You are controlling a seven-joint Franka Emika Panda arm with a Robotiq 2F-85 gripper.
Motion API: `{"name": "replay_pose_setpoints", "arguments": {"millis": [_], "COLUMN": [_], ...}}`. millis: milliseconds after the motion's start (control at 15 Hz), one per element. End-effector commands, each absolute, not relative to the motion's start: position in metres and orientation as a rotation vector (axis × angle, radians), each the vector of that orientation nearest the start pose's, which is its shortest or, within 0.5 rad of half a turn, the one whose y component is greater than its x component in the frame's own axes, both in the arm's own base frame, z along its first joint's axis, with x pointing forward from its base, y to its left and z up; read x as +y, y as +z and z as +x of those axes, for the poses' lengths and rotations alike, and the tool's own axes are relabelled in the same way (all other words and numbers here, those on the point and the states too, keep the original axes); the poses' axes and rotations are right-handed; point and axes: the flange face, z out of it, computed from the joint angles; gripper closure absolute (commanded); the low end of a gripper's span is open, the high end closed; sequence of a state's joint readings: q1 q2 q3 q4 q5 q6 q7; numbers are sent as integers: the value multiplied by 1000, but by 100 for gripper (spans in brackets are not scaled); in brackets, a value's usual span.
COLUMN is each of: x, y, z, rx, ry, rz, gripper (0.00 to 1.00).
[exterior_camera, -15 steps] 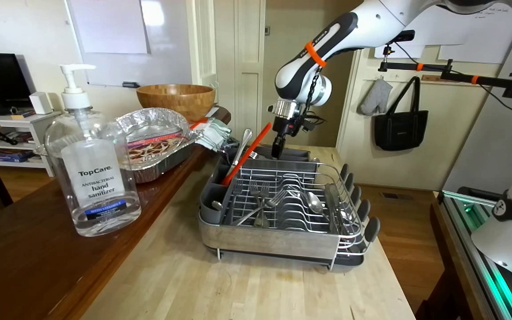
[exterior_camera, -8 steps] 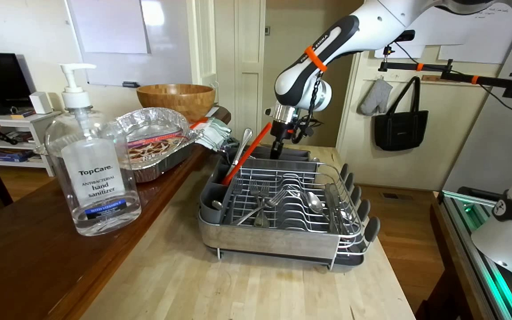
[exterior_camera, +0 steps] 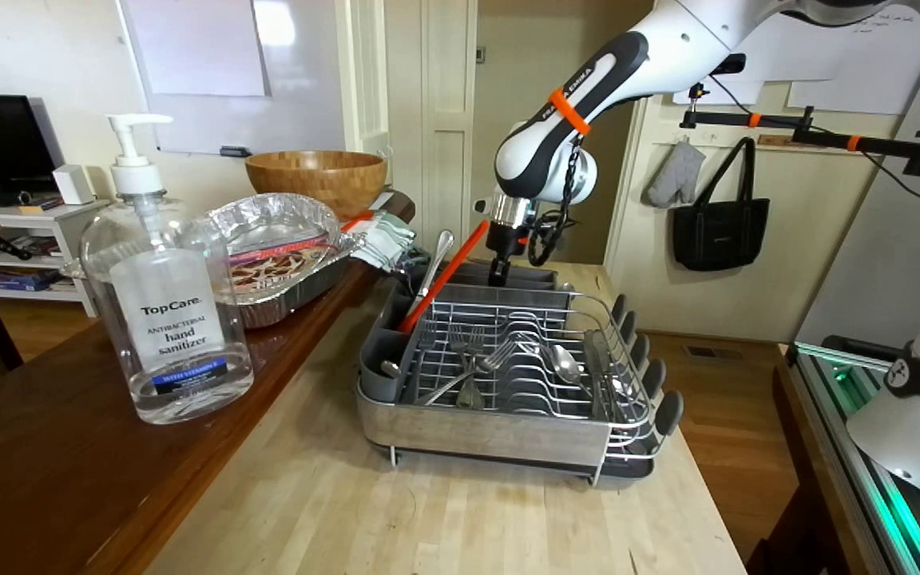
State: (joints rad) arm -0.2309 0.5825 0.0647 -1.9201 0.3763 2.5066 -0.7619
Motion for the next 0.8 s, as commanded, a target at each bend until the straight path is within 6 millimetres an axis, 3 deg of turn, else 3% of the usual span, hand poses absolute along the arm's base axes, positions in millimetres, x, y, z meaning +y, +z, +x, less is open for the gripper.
{"name": "replay_pose_setpoints", "arguments": {"millis": [0,133,400,733], "x": [-101,-104,-125,-156], "y": [185,191,223,275], "z": [613,613,602,583], "rx": [-400,-398,-415,-407], "ry": [-178,-197,-248,-335], "rz": [-2908,-2924,-2967,-2976], "gripper": [43,27,1,0]}}
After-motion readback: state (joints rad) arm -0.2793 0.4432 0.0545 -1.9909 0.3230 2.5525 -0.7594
